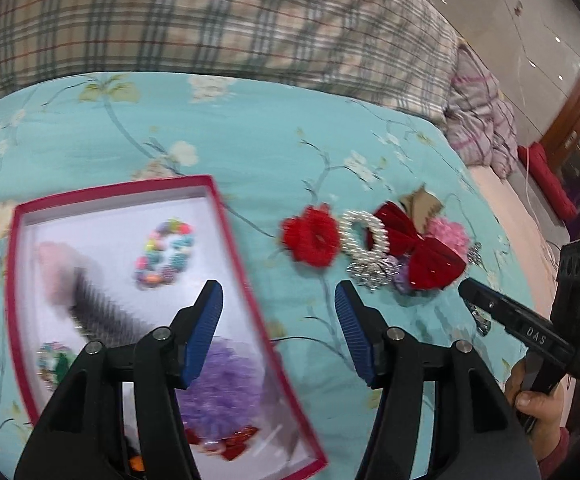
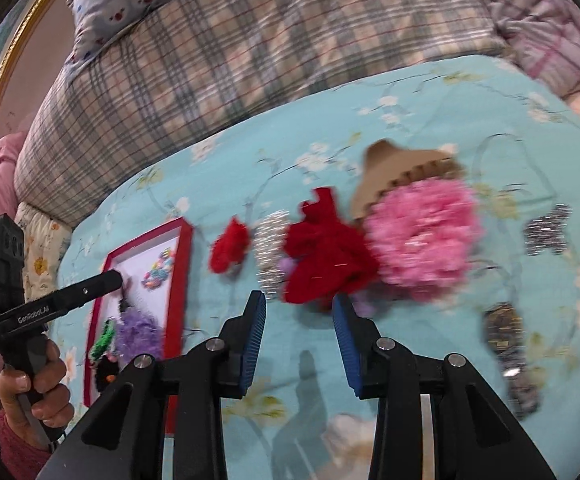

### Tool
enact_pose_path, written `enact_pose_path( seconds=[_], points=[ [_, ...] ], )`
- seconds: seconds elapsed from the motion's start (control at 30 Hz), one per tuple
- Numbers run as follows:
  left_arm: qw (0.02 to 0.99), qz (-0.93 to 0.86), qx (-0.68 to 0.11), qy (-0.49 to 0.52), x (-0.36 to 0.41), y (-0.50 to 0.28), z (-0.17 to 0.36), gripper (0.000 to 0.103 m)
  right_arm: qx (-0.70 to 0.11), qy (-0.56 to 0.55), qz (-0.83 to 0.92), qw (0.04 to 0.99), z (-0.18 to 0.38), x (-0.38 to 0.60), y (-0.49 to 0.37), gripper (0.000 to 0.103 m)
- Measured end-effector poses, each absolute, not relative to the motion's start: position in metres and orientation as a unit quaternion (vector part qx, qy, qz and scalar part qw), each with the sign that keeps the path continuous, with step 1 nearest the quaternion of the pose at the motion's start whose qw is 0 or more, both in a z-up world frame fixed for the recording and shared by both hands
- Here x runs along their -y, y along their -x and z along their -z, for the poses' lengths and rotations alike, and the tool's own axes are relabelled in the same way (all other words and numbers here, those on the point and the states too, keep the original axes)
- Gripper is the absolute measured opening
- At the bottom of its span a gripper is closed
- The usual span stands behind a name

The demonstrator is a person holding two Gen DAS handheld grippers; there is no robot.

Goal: Organize jewelry
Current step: 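Move both open grippers back toward the remaining accessories, then grasp the pearl bracelet with the left gripper while the right gripper grasps the pink flower scrunchie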

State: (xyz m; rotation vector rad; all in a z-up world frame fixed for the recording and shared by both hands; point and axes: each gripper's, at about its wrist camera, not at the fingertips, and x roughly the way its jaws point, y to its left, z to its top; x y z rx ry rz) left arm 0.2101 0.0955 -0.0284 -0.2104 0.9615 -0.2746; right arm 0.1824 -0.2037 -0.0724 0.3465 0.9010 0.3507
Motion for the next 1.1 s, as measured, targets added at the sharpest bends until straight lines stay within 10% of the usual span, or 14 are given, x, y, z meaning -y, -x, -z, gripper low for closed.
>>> enact_pose_path(
  seconds=[0.97, 1.1],
  points=[
    [0.831, 0.185, -0.517, 0.082, 0.02, -0.294, 0.079, 0.057, -0.442, -0.219, -0.099, 0.864, 0.118, 0.285, -0.245, 0.044],
    [0.83, 0.19, -0.517, 0.085, 0.024, -0.3, 0.085, 0.057, -0.445, -0.221, -0.099, 0.862, 0.123, 0.285, -0.247, 0.013]
  ],
)
